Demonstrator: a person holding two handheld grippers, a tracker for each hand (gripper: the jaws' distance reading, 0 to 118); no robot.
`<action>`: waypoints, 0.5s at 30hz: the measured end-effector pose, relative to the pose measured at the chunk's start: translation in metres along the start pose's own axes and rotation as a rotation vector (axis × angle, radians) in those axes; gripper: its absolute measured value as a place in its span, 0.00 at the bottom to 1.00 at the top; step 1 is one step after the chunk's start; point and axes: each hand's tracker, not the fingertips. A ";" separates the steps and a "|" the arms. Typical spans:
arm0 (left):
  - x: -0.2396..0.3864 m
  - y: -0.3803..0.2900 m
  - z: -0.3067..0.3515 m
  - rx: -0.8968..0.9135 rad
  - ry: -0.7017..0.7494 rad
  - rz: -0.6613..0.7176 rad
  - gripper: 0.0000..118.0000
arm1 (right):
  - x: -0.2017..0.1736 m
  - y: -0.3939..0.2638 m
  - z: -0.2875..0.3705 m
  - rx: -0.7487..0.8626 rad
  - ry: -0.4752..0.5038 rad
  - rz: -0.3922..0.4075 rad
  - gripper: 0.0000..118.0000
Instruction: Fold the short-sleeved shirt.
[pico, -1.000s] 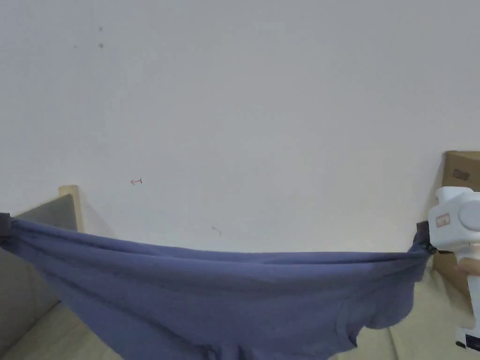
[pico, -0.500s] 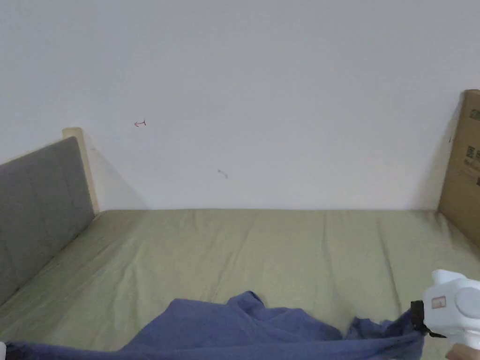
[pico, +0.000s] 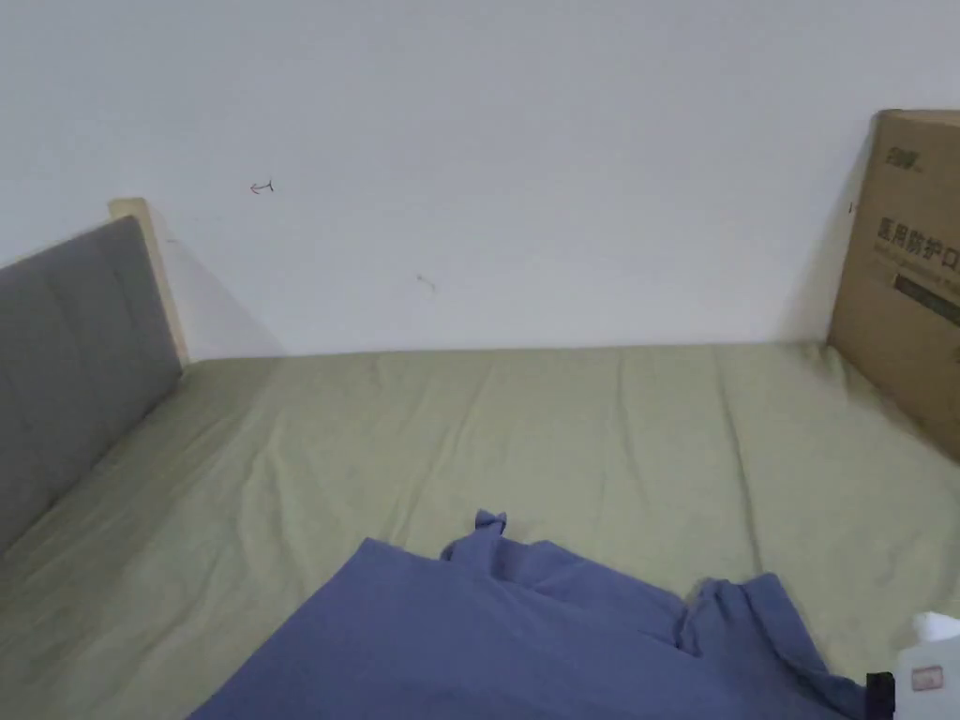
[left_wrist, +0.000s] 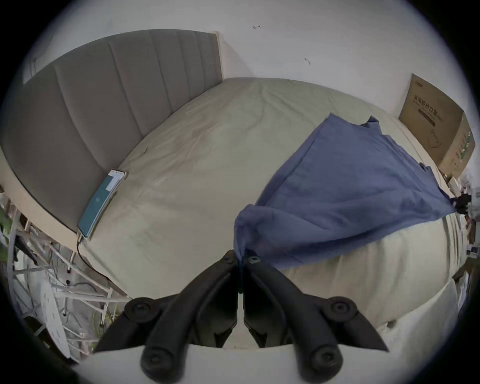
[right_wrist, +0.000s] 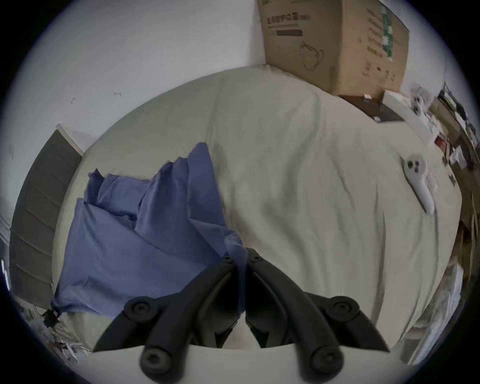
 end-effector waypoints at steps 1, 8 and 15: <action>0.000 -0.002 0.003 0.004 -0.006 0.004 0.01 | 0.003 -0.006 0.001 0.003 0.003 -0.002 0.04; 0.010 0.009 0.017 0.018 -0.034 -0.027 0.94 | 0.004 -0.027 0.030 0.037 0.016 -0.015 0.68; 0.058 0.020 0.063 0.142 -0.212 -0.021 0.00 | 0.002 -0.050 0.066 0.095 0.084 0.000 0.00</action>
